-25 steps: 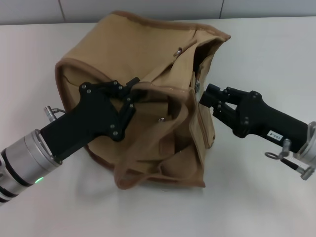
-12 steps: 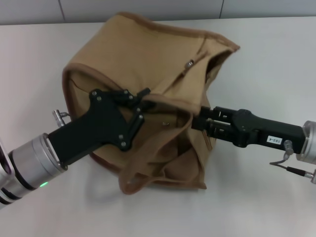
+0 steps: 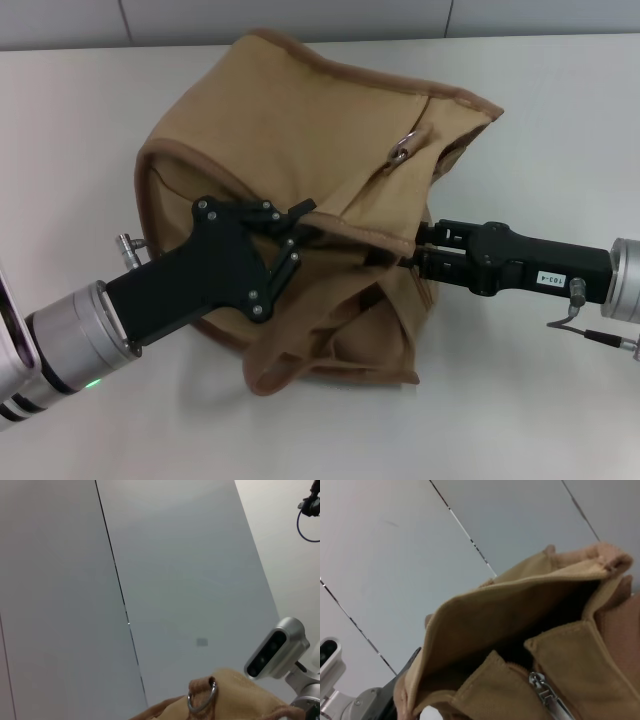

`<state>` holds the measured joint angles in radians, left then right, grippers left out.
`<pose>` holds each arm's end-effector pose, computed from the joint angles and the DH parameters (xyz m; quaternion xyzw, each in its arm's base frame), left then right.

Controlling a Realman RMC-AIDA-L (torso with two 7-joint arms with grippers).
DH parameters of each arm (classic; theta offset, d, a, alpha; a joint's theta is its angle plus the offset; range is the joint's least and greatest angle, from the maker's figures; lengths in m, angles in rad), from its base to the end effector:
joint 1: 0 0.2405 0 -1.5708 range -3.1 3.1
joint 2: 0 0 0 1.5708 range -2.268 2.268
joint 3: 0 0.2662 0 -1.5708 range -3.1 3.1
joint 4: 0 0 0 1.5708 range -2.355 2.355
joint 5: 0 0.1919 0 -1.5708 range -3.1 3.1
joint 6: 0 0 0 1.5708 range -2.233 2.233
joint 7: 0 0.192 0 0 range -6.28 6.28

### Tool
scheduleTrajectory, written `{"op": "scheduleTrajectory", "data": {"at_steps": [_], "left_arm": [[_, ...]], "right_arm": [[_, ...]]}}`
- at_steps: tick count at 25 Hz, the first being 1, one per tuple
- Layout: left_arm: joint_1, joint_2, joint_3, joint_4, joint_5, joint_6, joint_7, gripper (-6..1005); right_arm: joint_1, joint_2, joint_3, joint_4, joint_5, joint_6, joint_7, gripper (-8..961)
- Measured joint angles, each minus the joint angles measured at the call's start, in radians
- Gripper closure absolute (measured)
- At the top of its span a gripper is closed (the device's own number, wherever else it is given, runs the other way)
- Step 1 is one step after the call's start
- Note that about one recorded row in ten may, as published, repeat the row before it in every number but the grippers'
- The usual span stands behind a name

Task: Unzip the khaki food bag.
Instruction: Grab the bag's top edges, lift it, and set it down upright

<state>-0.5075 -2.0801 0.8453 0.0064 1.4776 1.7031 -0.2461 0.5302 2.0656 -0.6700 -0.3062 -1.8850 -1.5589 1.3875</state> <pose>-0.2071 0.2751 -0.0834 -0.8728 0.0425 -0.4122 0.2580 0.2375 0.3065 -0.0808 -0.8751 0.3454 0.3335 0.0609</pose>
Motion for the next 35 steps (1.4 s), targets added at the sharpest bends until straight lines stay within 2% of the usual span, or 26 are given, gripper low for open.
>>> {"op": "scheduleTrajectory", "data": {"at_steps": [16,28,35], "left_arm": [[-0.005,0.0,-0.002,-0.005,0.002,-0.022,0.002,937],[-0.005,0.0,-0.006,-0.005,-0.004,-0.023,0.002,937],[-0.008,0.0,-0.008,-0.002,-0.006,-0.027,0.002,937]], "right_arm": [[-0.001,0.001,0.0,-0.07,0.003,-0.142,-0.09,383],[-0.005,0.0,0.002,-0.079,0.002,-0.129,-0.092,386],[-0.008,-0.007,0.003,-0.079,0.002,-0.105,-0.092,388]]}}
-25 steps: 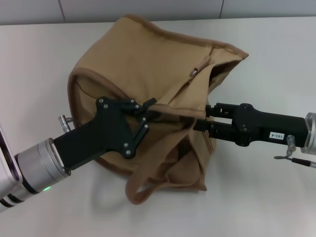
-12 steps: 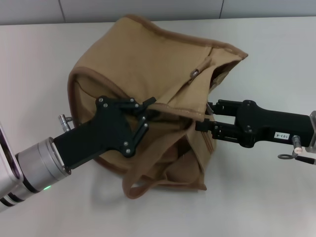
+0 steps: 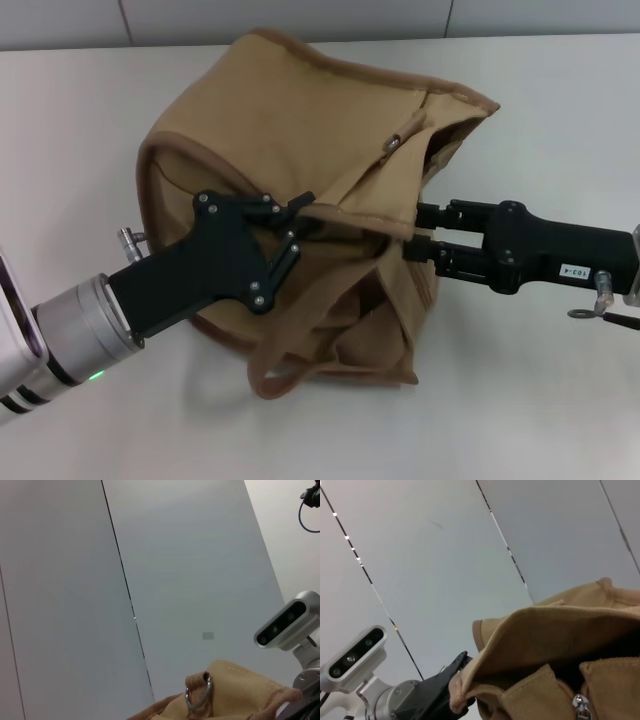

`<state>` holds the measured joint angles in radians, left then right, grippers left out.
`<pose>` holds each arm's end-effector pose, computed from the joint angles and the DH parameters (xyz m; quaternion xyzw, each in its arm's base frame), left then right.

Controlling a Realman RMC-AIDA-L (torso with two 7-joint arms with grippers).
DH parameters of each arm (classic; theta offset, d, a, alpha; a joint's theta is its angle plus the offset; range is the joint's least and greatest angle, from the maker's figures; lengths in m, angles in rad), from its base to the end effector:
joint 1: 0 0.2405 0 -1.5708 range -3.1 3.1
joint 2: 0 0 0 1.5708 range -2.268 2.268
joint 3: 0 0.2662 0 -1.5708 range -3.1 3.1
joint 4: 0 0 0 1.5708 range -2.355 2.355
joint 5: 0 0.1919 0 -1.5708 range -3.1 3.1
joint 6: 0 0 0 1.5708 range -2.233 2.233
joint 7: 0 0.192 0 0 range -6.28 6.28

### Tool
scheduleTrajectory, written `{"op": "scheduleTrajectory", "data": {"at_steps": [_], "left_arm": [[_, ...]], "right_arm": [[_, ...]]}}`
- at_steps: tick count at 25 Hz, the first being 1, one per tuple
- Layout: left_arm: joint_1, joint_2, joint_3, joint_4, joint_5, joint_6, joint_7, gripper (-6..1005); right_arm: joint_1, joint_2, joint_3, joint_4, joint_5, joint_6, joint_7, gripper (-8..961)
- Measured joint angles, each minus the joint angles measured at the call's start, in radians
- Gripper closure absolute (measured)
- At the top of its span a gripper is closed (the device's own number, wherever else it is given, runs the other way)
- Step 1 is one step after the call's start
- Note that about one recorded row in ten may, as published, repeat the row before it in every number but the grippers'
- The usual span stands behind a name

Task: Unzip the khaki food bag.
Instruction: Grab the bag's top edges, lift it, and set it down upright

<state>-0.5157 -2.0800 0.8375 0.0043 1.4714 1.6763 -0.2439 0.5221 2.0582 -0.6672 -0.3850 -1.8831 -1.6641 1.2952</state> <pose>-0.2083 0.2811 -0.0847 -0.8746 0.0398 -0.4034 0.2660 0.2274 0.3035 -0.0619 -0.8992 0.2602 0.3463 0.0619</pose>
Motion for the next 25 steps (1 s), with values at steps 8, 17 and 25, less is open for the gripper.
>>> {"op": "scheduleTrajectory", "data": {"at_steps": [8,17,25], "left_arm": [[-0.017,0.0,0.0,-0.004,-0.002,-0.012,0.0,937],[-0.021,0.0,0.0,-0.004,-0.002,-0.014,0.0,936],[-0.016,0.0,-0.003,-0.004,-0.002,-0.013,0.0,936]], "right_arm": [[-0.001,-0.005,0.0,0.0,0.0,0.002,-0.001,390],[-0.017,-0.018,0.033,-0.018,0.006,0.013,-0.001,392],[-0.031,-0.032,0.061,-0.038,0.002,0.01,0.006,394]]}}
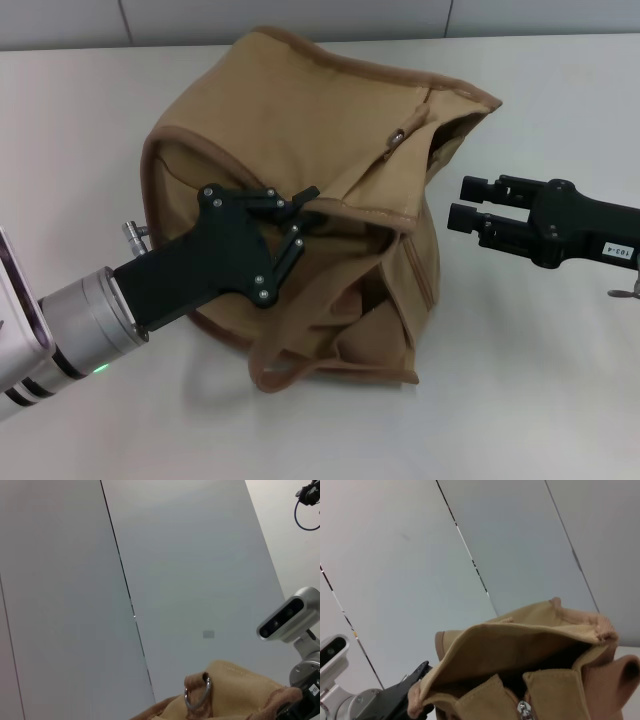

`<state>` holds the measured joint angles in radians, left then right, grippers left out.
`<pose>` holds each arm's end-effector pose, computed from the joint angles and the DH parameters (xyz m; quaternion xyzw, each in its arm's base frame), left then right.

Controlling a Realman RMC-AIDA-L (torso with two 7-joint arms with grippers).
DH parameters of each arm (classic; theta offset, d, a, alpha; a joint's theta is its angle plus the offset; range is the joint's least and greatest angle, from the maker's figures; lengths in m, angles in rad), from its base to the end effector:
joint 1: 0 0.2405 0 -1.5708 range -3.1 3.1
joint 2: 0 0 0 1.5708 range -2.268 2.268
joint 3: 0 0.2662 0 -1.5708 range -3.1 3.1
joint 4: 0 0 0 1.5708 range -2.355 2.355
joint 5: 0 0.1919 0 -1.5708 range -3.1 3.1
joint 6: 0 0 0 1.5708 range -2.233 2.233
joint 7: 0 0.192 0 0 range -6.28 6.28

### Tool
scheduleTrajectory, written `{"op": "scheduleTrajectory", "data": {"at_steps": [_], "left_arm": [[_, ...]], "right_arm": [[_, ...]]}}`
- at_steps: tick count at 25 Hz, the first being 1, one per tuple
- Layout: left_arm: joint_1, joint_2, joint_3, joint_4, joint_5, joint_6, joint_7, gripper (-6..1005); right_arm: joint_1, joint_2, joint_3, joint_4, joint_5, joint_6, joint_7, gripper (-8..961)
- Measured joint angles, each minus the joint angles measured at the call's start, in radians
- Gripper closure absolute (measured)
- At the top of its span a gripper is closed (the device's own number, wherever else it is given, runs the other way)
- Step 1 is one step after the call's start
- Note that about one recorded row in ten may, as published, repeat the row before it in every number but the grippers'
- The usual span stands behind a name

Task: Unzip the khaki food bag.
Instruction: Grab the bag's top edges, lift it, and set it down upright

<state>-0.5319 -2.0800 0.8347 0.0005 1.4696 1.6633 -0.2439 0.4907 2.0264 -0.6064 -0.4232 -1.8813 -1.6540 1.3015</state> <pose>-0.2056 0.2858 -0.0859 -0.8756 0.0422 -0.4010 0.2658 0.2470 0.3140 -0.0370 -0.8932 0.2661 0.3440 0.1139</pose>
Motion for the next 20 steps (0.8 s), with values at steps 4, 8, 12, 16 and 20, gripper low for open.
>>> {"op": "scheduleTrajectory", "data": {"at_steps": [4,8,12,16,20], "left_arm": [[0.0,0.0,0.0,-0.001,0.0,0.006,0.0,936],[-0.002,0.0,0.0,-0.001,0.0,0.016,-0.001,936],[-0.003,0.0,0.0,0.0,0.001,0.029,-0.002,936],[-0.005,0.0,0.0,-0.003,0.001,0.035,-0.002,936],[-0.006,0.0,0.0,-0.008,0.0,0.039,-0.002,936]], "right_arm": [[0.0,0.001,-0.006,0.0,-0.001,-0.002,-0.005,395],[0.005,0.008,-0.008,0.002,-0.001,0.002,-0.012,396],[0.012,0.012,-0.008,0.007,-0.001,0.007,-0.018,398],[0.028,0.028,-0.009,0.011,-0.018,0.013,-0.018,399],[0.033,0.039,-0.016,0.014,-0.024,0.016,-0.018,400]]}}
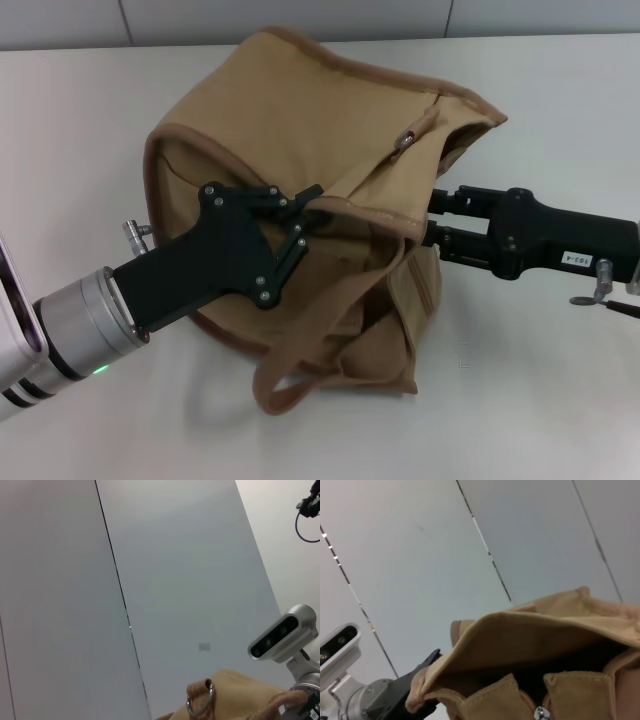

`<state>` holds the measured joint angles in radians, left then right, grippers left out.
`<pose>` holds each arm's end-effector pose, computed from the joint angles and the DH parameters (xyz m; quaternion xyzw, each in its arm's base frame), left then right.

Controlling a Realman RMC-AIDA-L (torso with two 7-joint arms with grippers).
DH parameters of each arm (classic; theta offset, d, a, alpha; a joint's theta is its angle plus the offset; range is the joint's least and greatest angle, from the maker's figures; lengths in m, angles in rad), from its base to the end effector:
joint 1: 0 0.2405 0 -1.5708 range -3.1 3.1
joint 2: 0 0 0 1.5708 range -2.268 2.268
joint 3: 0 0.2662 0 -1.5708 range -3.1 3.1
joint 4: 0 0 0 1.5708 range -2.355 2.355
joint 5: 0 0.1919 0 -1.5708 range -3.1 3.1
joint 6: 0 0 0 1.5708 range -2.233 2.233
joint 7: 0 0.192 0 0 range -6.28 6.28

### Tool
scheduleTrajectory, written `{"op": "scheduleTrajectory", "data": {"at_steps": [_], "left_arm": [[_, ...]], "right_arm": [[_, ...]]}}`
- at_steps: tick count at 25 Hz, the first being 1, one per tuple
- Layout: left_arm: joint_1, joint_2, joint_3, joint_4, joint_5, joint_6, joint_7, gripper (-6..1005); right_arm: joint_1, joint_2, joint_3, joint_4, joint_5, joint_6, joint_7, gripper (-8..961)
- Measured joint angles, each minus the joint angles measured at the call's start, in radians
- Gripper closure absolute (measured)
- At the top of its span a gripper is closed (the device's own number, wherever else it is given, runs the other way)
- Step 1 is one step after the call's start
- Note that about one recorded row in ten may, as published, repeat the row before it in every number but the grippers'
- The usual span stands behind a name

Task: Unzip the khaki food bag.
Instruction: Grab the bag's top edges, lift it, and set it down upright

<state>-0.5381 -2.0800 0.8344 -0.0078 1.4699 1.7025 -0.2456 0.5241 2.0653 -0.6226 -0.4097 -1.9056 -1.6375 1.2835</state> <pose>-0.1990 0.2823 -0.0826 -0.8691 0.0472 -0.4193 0.2580 0.2308 0.3124 -0.0588 -0.9001 0.2553 0.3417 0.0889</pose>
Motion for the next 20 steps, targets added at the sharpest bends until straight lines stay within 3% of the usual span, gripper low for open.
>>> {"op": "scheduleTrajectory", "data": {"at_steps": [9,20], "left_arm": [[-0.005,0.0,0.0,-0.004,0.002,0.003,0.0,936],[-0.004,0.0,0.0,-0.008,0.005,0.004,0.0,939]], "right_arm": [[0.026,0.012,-0.027,0.039,-0.001,0.003,-0.015,402],[0.035,0.013,-0.096,0.043,-0.001,-0.014,-0.008,547]]}}
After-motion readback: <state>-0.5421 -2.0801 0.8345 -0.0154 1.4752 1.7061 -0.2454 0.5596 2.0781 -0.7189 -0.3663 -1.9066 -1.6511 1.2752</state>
